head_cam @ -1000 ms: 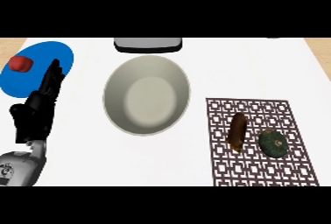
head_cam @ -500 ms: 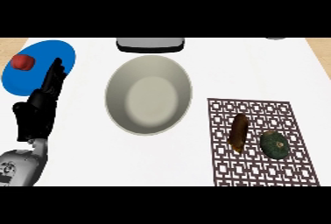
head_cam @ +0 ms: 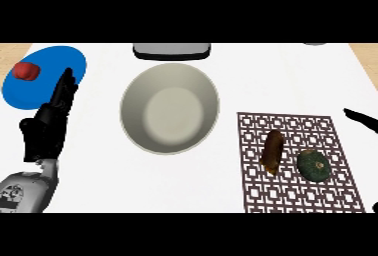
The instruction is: Pick the squash from the placemat and place it in the bowl
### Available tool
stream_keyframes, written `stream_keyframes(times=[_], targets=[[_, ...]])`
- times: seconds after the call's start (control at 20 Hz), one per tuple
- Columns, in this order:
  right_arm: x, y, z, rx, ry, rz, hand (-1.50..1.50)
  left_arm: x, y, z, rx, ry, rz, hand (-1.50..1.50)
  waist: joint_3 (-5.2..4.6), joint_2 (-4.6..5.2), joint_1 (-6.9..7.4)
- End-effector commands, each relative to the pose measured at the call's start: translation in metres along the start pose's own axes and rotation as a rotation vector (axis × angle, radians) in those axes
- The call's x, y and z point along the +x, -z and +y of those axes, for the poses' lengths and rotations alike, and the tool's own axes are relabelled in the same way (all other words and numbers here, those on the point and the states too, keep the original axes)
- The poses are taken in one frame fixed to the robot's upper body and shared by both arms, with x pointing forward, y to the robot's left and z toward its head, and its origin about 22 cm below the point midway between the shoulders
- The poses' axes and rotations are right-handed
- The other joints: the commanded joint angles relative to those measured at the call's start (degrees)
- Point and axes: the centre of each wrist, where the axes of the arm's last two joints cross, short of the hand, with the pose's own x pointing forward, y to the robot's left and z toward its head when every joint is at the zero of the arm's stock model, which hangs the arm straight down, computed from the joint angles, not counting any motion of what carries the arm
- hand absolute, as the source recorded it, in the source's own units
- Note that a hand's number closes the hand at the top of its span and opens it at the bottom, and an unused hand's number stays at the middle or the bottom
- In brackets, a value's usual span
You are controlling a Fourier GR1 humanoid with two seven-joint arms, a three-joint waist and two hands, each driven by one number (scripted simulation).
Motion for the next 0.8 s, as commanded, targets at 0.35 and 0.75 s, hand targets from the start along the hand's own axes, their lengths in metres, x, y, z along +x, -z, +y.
stream_keyframes(times=[0.35, 0.75], targets=[[-0.002, 0.029, 0.047, 0.175, -0.126, 0.196, -1.5, -0.001, 0.011, -0.02, 0.001, 0.013, 0.003, 0.0, 0.06, 0.11, -0.26], [-0.026, 0.044, 0.064, 0.177, -0.118, 0.211, -1.5, -0.003, 0.006, -0.011, 0.007, 0.009, -0.003, 0.0, 0.06, 0.08, -0.05]])
